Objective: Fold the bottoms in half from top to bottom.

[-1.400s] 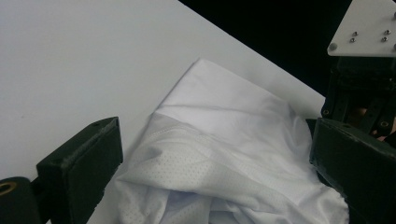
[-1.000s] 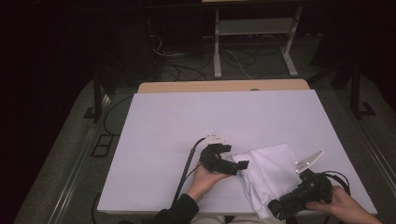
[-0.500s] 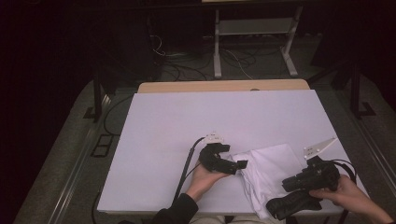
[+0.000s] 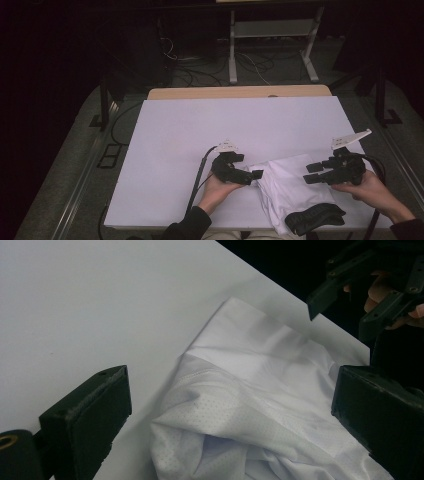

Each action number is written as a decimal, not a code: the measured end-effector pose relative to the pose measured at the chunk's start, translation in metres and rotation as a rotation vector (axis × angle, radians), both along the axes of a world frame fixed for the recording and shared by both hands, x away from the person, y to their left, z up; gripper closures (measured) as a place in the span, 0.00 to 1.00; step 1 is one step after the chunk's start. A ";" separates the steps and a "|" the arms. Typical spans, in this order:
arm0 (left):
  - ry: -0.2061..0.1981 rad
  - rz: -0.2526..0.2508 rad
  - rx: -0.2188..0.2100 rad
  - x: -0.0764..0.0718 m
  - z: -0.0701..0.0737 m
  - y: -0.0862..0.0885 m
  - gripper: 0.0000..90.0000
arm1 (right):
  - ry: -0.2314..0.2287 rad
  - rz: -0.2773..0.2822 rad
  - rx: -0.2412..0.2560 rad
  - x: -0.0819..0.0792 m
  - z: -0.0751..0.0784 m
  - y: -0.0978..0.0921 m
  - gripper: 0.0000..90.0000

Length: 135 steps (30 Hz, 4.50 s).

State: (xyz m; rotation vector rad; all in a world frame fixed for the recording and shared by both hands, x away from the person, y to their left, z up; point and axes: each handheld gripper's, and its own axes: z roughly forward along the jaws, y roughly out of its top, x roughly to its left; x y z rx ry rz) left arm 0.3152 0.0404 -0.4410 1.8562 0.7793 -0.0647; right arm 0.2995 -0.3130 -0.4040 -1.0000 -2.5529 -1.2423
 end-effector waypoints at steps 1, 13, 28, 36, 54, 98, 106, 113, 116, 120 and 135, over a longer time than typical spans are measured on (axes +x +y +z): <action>0.002 0.002 0.002 0.001 0.000 0.000 0.02 | -0.002 -0.006 0.000 0.002 -0.001 -0.001 0.42; 0.034 0.030 0.011 0.009 -0.007 0.001 0.02 | -0.014 -0.087 0.011 0.030 -0.012 -0.014 0.30; 0.071 0.044 0.024 0.018 -0.017 0.002 0.05 | 0.009 -0.180 0.006 0.062 -0.031 -0.034 0.33; 0.115 0.006 0.004 0.019 -0.020 -0.001 0.15 | 0.011 -0.195 -0.045 0.075 -0.042 -0.036 0.46; 0.197 -0.076 -0.004 0.022 -0.028 -0.004 0.68 | 0.005 -0.141 -0.086 0.085 -0.052 -0.028 0.95; 0.000 -0.043 0.165 0.010 0.023 0.049 0.94 | -0.041 -0.166 -0.075 0.120 -0.032 0.039 0.97; -0.029 -0.021 0.226 0.030 0.033 0.076 0.94 | -0.038 -0.150 -0.066 0.134 -0.031 0.065 0.97; -0.062 -0.040 0.288 0.049 0.038 0.089 0.94 | -0.038 -0.153 -0.074 0.146 -0.030 0.082 0.97; -0.072 -0.046 0.313 0.057 0.040 0.093 0.94 | -0.032 -0.164 -0.070 0.150 -0.030 0.087 0.97; -0.080 -0.055 0.329 0.070 0.043 0.100 0.94 | -0.031 -0.178 -0.054 0.156 -0.031 0.092 0.97; -0.086 -0.029 0.336 0.112 0.047 0.109 0.94 | -0.024 -0.243 -0.013 0.172 -0.030 0.097 0.97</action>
